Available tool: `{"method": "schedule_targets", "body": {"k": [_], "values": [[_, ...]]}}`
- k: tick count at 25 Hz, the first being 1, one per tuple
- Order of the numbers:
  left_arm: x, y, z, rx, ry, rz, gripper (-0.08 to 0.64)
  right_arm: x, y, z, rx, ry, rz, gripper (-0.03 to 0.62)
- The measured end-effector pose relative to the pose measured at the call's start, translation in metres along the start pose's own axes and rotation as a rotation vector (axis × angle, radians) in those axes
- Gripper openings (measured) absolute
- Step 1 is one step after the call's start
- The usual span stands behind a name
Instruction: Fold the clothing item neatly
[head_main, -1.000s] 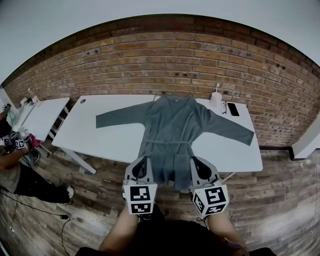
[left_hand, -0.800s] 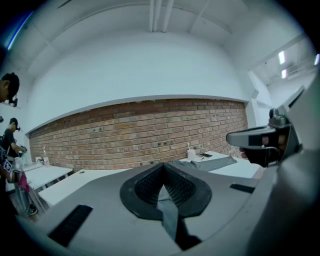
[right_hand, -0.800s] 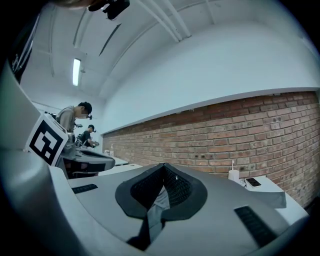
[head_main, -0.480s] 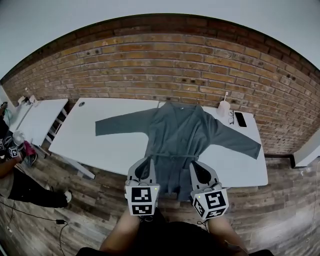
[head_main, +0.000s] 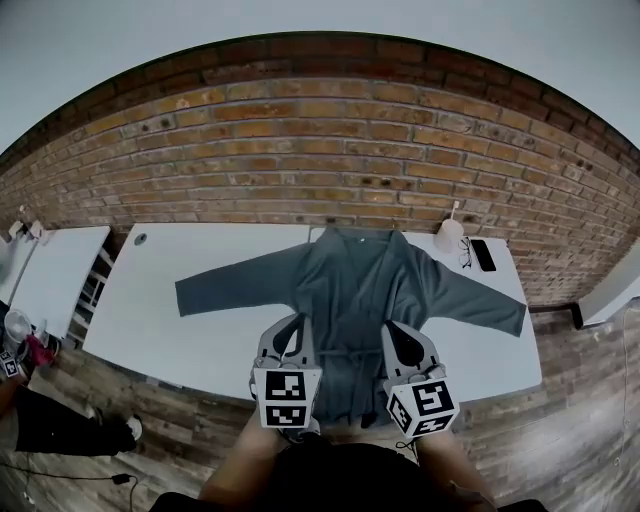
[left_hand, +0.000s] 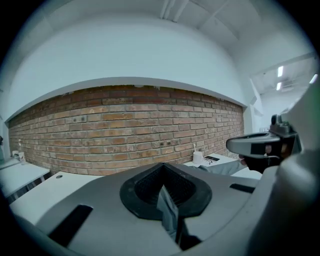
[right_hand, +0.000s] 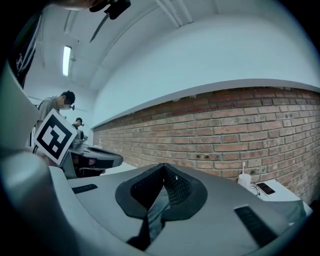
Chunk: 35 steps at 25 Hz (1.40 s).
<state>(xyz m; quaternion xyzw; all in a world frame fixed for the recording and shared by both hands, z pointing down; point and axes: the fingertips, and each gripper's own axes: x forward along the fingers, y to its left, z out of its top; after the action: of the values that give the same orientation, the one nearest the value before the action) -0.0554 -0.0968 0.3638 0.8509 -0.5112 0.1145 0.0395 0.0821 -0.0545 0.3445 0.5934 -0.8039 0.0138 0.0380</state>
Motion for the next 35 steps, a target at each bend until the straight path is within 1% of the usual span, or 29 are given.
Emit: {"method": "schedule_targets", "body": {"k": [6,9,12,15,18,20,24,27,31,35], "values": [[0.047,0.043,0.000,-0.020,0.007,-0.064,-0.005,0.060,0.007,0.001,-0.026,0.030,-0.047,0.002],[0.066,0.058,-0.002,-0.030,0.010,-0.098,-0.005,0.079,0.012,0.002,-0.034,0.028,-0.064,0.002],[0.084,0.067,-0.004,-0.043,0.025,-0.115,-0.005,0.091,0.014,0.000,-0.026,0.038,-0.073,0.002],[0.090,0.064,-0.007,-0.042,0.039,-0.135,-0.005,0.098,0.012,-0.008,-0.007,0.060,-0.069,0.002],[0.097,0.059,-0.011,-0.042,0.055,-0.142,-0.005,0.105,0.007,-0.014,-0.007,0.078,-0.061,0.002],[0.099,0.055,-0.012,-0.044,0.065,-0.144,-0.005,0.107,0.000,-0.016,0.002,0.087,-0.063,0.002],[0.108,0.044,-0.010,-0.023,0.073,-0.139,-0.005,0.107,-0.020,-0.022,0.040,0.104,-0.077,0.002],[0.112,0.029,-0.008,-0.031,0.083,-0.158,-0.005,0.100,-0.034,-0.023,0.046,0.107,-0.090,0.002],[0.121,0.009,-0.007,-0.009,0.099,-0.171,-0.005,0.094,-0.055,-0.019,0.061,0.093,-0.105,0.002],[0.131,-0.014,-0.005,0.011,0.111,-0.202,-0.005,0.082,-0.080,-0.027,0.083,0.103,-0.149,0.002]]}}
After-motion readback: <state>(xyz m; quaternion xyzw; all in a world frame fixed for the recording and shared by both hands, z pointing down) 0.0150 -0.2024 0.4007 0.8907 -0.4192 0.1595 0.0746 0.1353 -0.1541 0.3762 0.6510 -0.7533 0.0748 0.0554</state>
